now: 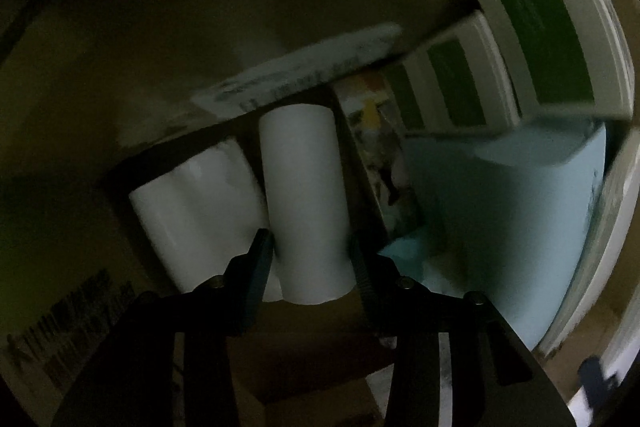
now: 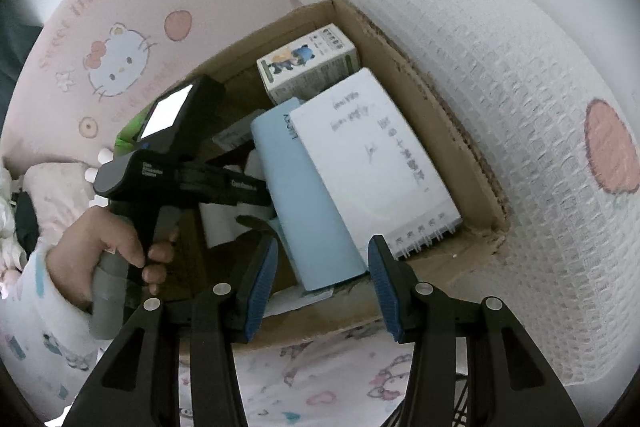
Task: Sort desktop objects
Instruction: 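Lower the left gripper's tube beside the other tubes and open the left gripper, then raise both open grippers out of the box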
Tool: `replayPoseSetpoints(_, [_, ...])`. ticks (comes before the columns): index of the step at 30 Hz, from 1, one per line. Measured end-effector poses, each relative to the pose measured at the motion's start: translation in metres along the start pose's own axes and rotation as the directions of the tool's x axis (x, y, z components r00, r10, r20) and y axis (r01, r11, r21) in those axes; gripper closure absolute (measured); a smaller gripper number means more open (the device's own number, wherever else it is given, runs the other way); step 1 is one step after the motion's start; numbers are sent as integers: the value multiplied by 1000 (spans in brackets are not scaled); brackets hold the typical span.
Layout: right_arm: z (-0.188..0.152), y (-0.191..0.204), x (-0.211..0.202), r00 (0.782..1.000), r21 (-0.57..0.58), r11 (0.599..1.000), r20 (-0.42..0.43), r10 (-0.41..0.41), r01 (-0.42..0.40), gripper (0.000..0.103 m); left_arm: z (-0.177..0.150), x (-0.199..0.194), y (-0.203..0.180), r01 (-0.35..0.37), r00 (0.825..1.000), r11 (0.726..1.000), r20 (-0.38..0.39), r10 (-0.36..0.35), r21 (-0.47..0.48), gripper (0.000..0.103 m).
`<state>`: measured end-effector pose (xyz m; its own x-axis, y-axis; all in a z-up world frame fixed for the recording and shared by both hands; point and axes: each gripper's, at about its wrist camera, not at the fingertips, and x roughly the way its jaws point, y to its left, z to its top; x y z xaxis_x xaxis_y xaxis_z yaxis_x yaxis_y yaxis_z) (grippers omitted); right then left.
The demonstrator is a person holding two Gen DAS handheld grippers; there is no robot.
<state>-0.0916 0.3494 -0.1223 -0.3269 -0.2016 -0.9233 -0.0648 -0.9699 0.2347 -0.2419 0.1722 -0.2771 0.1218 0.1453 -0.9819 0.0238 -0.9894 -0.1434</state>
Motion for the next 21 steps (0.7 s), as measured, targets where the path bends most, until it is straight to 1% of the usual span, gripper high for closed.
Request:
replayPoseSetpoints(3, [-3,2,3,1000,-1,1000,-6,-5,5,59,-3,-1,8,8,999,997,32,-6,-81,59])
replayPoseSetpoints(6, [-5,6,5,1000,-17,1000,-16,-9,9,59,-6,0,15,27,998,987,53,-19,-161,59])
replayPoseSetpoints(9, [-6,8,8,1000,-27,1000,-22,-15,14,59,-8,0,19,29,998,982,60,-18,-184,59])
replayPoseSetpoints(11, [-6,7,10,999,-25,999,-28,-37,36,59,-9,0,21,31,998,980,64,-18,-197,59])
replayPoseSetpoints(12, [-5,6,11,998,-23,998,-30,-60,59,59,-10,0,22,29,998,980,63,-17,-199,59])
replayPoseSetpoints(14, [-3,6,12,995,-25,995,-30,-93,92,59,-9,0,24,27,999,981,46,-19,-192,59])
replayPoseSetpoints(16, [-2,7,12,994,-28,994,-30,-104,103,59,-8,1,26,28,999,982,20,-25,-189,59])
replayPoseSetpoints(17, [-1,7,12,994,-28,995,-30,-101,101,59,-8,0,30,45,999,976,6,-44,-214,59])
replayPoseSetpoints(19, [0,9,11,995,-33,995,-30,-98,97,59,-13,2,47,111,992,937,-22,-126,-330,59])
replayPoseSetpoints(21, [0,11,12,994,-43,994,-34,-104,103,58,-17,3,58,154,984,911,-27,-178,-384,58])
